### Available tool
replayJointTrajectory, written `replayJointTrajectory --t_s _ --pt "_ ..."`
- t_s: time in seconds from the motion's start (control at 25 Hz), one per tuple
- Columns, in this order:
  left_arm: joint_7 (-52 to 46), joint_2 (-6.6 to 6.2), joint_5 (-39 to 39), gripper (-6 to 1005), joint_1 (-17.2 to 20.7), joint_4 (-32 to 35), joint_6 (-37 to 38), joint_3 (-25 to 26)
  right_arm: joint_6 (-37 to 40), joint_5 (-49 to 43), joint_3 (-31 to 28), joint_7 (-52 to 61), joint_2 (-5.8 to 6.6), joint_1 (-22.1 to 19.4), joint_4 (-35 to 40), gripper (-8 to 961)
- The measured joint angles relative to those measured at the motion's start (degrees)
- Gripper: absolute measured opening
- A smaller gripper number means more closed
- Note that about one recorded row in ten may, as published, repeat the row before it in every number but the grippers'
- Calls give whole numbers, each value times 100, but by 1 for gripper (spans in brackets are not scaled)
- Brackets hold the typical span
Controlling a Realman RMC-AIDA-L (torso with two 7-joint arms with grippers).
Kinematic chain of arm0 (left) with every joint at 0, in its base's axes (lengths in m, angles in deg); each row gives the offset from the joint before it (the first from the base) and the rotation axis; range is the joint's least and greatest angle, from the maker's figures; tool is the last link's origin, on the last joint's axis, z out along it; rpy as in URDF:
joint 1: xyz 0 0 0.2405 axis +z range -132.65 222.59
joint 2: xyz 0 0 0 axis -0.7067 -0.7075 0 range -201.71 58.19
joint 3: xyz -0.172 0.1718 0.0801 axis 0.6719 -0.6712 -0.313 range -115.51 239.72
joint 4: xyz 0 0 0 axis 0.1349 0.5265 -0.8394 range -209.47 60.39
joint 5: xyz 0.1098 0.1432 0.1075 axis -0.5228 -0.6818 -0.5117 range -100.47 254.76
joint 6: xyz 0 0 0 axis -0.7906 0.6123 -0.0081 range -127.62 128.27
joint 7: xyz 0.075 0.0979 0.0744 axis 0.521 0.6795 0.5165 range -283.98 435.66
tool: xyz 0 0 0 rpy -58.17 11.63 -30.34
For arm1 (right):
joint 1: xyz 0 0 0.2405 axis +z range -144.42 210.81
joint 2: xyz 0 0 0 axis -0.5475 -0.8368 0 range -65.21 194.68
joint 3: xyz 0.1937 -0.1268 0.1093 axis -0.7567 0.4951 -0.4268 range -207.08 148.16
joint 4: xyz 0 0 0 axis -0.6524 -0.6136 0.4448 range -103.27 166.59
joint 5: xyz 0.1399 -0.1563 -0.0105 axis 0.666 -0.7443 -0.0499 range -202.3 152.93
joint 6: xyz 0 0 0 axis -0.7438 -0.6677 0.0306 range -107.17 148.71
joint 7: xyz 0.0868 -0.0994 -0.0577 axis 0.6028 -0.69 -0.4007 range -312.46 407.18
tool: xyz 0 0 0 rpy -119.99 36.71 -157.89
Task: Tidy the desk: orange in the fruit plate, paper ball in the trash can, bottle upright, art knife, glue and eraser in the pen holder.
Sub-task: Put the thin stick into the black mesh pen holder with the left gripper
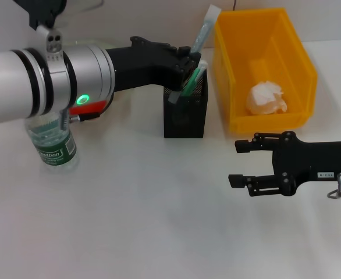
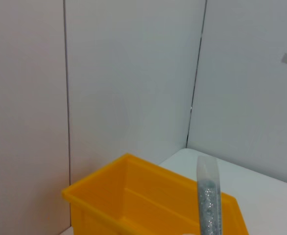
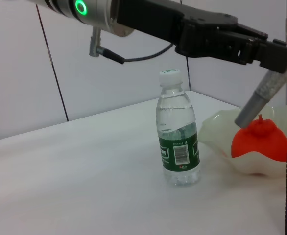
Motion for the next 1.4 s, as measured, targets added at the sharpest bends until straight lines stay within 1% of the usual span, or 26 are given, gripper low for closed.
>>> replayJointTrajectory --t_s 0.28,0.56,1.08,1.24,1.36,1.4 --pt "852 12 755 131 -104 -703 -575 -165 10 0 -6 -36 0 -48 -69 766" --pt "1866 19 1830 131 -219 -1301 -970 -189 11 0 -6 -126 7 -73 -116 766" --pt "3594 21 3804 132 -792 -2616 -1109 -131 2 -1 -6 -164 2 -86 -150 766" --pt "3856 21 4075 132 -920 -2833 -1114 -133 1 -1 -6 -164 0 -93 -151 766" --pt "4355 30 4554 131 -1078 -3177 -1120 -134 0 -1 -6 -164 -1 -95 -162 766" --pt "4355 30 4554 131 -1078 -3177 -1120 -134 1 -1 -6 -164 -1 -95 -171 766"
